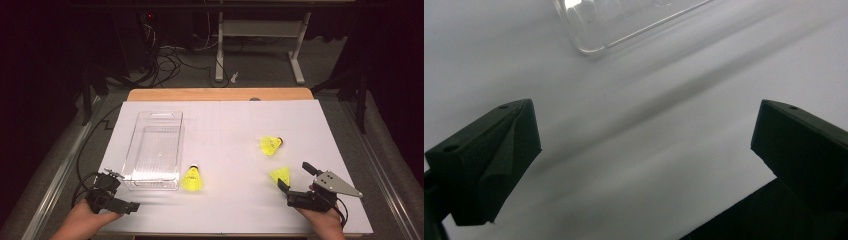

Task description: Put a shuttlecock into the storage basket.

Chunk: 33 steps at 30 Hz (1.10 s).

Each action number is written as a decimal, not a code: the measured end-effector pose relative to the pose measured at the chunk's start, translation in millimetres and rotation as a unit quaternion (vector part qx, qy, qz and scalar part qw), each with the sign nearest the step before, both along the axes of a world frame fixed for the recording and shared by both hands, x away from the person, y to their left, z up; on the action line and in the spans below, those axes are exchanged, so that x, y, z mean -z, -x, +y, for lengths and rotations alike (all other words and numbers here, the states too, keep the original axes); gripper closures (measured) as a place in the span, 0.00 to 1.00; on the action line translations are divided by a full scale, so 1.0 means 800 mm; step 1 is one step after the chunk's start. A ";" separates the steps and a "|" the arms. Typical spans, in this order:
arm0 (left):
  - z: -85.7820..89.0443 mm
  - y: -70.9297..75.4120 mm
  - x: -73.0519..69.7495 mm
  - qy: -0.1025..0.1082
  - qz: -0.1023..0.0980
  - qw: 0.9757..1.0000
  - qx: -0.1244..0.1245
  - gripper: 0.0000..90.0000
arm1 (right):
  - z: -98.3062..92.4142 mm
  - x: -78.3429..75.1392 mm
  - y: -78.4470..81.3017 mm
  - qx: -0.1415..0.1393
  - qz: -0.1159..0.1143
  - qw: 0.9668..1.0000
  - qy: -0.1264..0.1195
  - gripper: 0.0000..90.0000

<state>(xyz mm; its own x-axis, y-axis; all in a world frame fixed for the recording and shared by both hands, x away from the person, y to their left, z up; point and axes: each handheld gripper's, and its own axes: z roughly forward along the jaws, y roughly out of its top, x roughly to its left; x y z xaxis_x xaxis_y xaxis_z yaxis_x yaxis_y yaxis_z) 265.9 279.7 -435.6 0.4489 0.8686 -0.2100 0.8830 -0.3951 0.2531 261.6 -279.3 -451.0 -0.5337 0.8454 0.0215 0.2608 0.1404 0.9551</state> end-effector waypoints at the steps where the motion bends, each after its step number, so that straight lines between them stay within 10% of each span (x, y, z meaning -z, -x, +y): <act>1: 0.000 -0.001 0.000 -0.001 0.003 1.000 0.001 0.01 | 0.000 0.000 0.000 0.000 0.000 1.000 0.000 0.00; 14: -0.016 -0.008 -0.008 -0.041 0.059 0.997 0.032 0.01 | 0.000 0.001 0.000 -0.001 0.003 1.000 -0.002 0.00; 33: -0.065 -0.002 -0.020 -0.044 0.064 0.993 0.088 0.01 | -0.002 0.000 0.002 0.001 0.002 1.000 -0.003 0.00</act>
<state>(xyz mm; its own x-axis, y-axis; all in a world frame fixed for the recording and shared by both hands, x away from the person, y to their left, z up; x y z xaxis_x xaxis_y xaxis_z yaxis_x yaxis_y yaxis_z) 267.1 227.5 -419.9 0.5699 0.7968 -0.2008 0.8211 -0.5618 0.1008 260.2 -280.5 -451.0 -0.5312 0.8468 0.0286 0.2659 0.1346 0.9546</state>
